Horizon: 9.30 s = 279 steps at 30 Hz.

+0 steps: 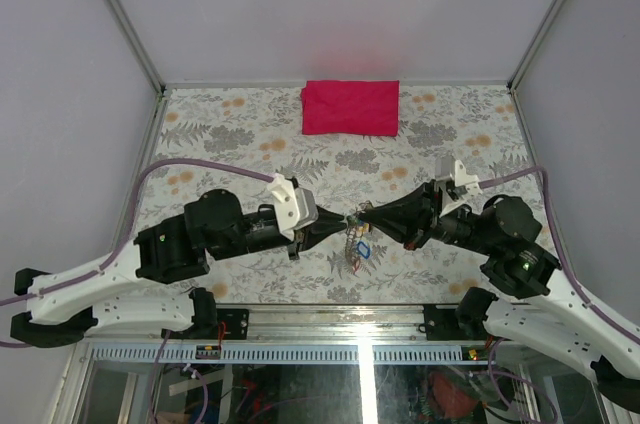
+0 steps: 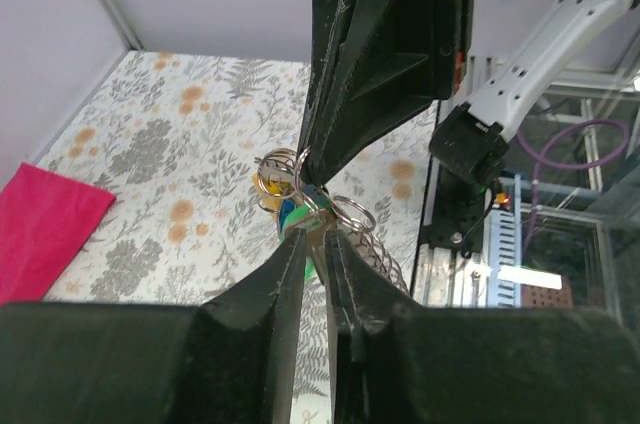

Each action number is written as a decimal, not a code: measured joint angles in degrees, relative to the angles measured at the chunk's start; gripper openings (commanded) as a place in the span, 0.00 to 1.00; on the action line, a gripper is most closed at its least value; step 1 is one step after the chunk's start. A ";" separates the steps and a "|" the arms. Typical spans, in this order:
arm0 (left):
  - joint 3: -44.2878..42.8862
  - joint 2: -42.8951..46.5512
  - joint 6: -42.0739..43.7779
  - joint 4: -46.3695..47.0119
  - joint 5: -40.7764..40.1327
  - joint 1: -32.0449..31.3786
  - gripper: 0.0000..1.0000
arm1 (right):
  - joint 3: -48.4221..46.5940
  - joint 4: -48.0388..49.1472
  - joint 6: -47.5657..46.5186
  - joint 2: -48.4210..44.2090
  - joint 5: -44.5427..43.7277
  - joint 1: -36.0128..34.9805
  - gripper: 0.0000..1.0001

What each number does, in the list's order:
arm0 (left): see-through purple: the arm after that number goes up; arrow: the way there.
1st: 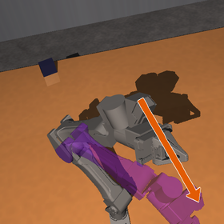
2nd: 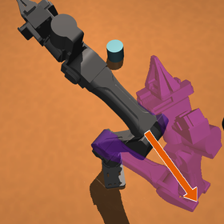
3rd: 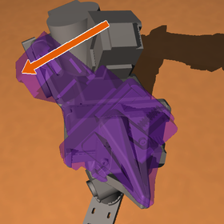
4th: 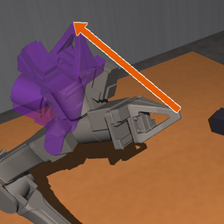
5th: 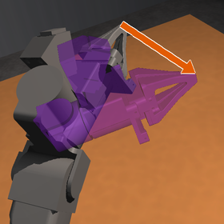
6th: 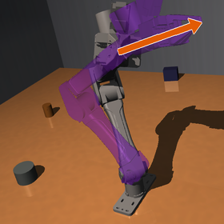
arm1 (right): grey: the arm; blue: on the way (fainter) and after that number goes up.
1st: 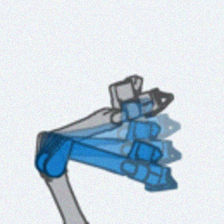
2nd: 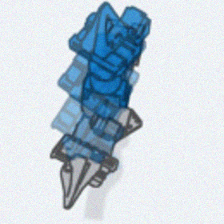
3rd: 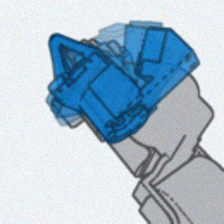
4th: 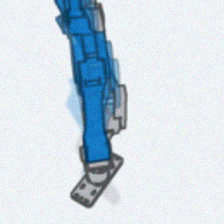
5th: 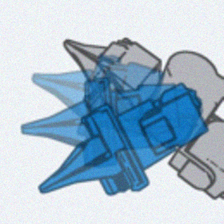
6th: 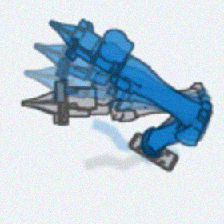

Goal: Put the keys on the keyring

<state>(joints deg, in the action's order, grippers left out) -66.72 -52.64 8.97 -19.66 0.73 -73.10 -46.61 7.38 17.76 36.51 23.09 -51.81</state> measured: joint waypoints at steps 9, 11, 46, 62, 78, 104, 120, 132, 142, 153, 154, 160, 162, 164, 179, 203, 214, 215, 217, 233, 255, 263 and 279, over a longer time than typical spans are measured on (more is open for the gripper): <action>2.34 5.11 -2.03 6.25 4.31 0.00 0.24 | 3.23 7.67 -0.72 -2.80 1.49 0.00 0.00; 2.49 5.44 -2.34 7.32 4.70 0.00 0.24 | 3.48 8.92 -0.81 -2.82 2.38 0.00 0.00; 7.72 2.40 -9.79 23.58 11.78 0.00 0.28 | 3.54 16.09 -0.85 -2.03 11.06 0.00 0.00; 8.37 1.99 -10.03 23.71 8.20 -0.04 0.16 | 3.54 16.06 -0.90 -2.03 12.09 0.00 0.00; 6.71 0.52 -10.25 22.21 10.40 -0.04 0.00 | 3.54 15.74 -1.88 -2.51 12.15 0.13 0.00; -11.54 -7.48 -2.45 -10.36 5.22 -0.04 0.00 | -7.58 -12.96 -13.16 -2.75 8.37 0.11 0.36; -16.20 -11.28 -0.11 -18.75 3.91 -0.04 0.00 | -9.05 -17.46 -13.99 4.11 9.60 0.11 0.33; -16.81 -11.30 -0.09 -19.89 3.34 -0.04 0.00 | -9.16 -17.42 -14.62 4.92 10.58 0.11 0.29; -16.81 -11.30 -0.09 -20.17 3.04 -0.04 0.00 | -9.16 -16.90 -14.56 5.84 11.15 0.11 0.16; -16.81 -11.02 -0.11 -20.48 2.56 -0.04 0.03 | -9.11 -16.04 -14.34 5.97 11.91 0.11 0.00; -16.81 -10.91 -0.13 -20.31 2.56 -0.04 0.06 | -9.05 -15.80 -14.36 5.79 11.91 0.11 0.00; -13.31 -6.51 -0.55 -15.41 2.80 -0.26 0.24 | -8.94 -14.88 -15.78 2.54 11.98 0.11 0.00; -10.88 -3.41 -0.72 -13.51 2.80 -0.26 0.28 | -8.94 -14.91 -16.28 1.46 12.33 0.11 0.00; -8.50 -0.44 -1.01 -11.28 2.91 -0.26 0.30 | -8.94 -14.88 -16.83 0.46 12.79 0.11 0.00; -0.24 1.70 -3.37 1.38 9.20 -0.26 0.41 | -9.05 -15.28 -17.40 0.00 14.86 0.11 0.00; 4.17 1.57 -5.44 10.73 8.68 -0.26 0.38 | -9.03 -12.63 -15.32 -0.61 12.09 0.11 0.00; 5.16 0.92 -6.16 11.28 8.70 -0.26 0.00 | -9.03 -12.63 -15.06 -0.98 12.02 0.11 0.00; 5.16 0.90 -6.19 11.26 8.70 -0.24 0.00 | -9.03 -12.63 -14.97 -1.07 12.02 0.11 0.00; 5.16 0.90 -6.23 11.28 8.70 -0.26 0.00 | -9.01 -12.63 -14.93 -1.25 11.91 0.11 0.00; 4.00 2.99 -5.77 8.41 6.27 -0.31 0.00 | -8.44 -12.61 -14.93 -1.86 10.86 0.11 0.00; 1.84 1.33 -5.22 4.72 6.34 -0.37 0.00 | -8.24 -10.25 -11.87 -1.60 13.22 0.07 0.00; 1.81 1.09 -5.22 4.74 5.88 -0.37 0.07 | -8.24 -9.51 -11.21 -0.55 15.58 0.09 0.00; 1.81 0.22 -5.07 4.59 4.11 -0.37 0.36 | -8.26 -9.16 -11.10 -1.29 14.91 0.07 0.00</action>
<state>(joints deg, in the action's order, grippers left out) -64.90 -52.42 3.90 -15.07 4.84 -73.47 -54.87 -1.78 6.66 35.22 38.00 -51.75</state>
